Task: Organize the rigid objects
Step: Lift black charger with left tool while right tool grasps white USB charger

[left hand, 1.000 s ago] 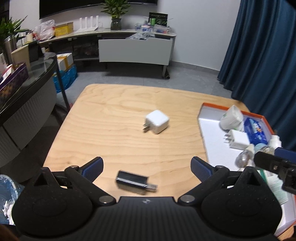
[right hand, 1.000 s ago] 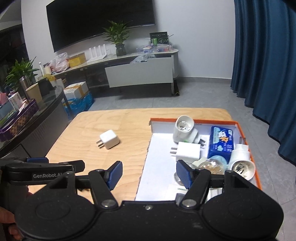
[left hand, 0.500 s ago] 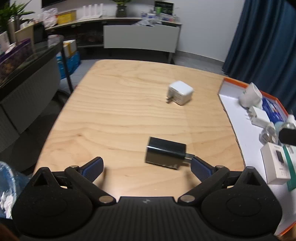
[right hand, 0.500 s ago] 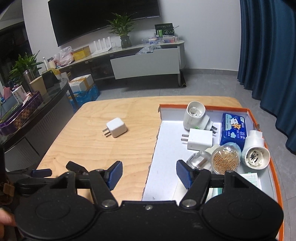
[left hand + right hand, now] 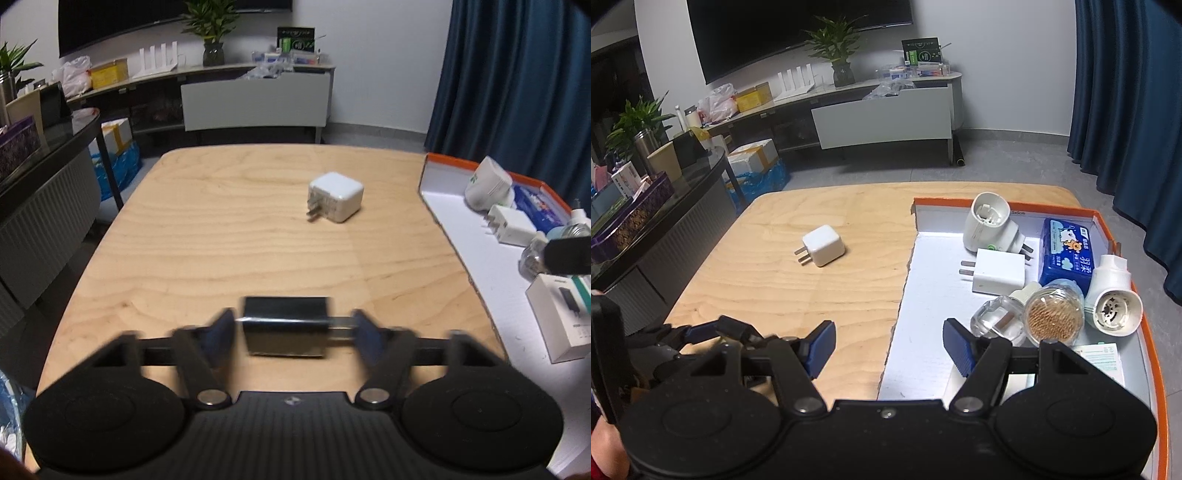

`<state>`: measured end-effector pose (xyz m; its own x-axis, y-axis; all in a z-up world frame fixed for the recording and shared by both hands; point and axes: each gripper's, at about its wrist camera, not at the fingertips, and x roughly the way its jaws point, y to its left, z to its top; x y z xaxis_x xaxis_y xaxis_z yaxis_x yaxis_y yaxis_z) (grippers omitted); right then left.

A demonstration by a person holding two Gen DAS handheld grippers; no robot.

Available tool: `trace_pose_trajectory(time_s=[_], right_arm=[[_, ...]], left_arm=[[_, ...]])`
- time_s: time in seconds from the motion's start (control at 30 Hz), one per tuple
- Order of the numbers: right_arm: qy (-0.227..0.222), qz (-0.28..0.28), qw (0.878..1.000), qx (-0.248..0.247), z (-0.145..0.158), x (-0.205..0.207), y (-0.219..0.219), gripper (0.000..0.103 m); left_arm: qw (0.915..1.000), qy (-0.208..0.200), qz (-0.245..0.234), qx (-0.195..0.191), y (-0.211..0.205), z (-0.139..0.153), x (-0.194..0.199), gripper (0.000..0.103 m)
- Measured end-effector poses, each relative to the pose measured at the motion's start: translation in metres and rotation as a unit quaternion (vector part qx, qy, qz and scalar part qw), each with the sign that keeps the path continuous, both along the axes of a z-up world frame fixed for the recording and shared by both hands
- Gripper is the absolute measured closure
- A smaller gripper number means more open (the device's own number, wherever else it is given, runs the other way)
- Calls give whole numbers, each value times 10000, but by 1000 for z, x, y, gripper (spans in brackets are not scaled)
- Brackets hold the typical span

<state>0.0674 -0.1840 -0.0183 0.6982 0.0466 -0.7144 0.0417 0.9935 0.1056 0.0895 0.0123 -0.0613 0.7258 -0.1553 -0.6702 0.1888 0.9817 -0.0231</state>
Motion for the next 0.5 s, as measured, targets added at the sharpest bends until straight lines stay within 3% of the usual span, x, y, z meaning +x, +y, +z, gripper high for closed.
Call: trace_pose_trajectory(time_s=[0.27, 0.5], right_arm=[[30, 303, 9995, 36, -2, 18, 16, 25], [-48, 732, 9971, 225, -4, 64, 33, 19]], left_arm=[[9998, -48, 160, -125, 14, 8, 4, 42], [9990, -230, 298, -236, 30, 31, 14, 42]])
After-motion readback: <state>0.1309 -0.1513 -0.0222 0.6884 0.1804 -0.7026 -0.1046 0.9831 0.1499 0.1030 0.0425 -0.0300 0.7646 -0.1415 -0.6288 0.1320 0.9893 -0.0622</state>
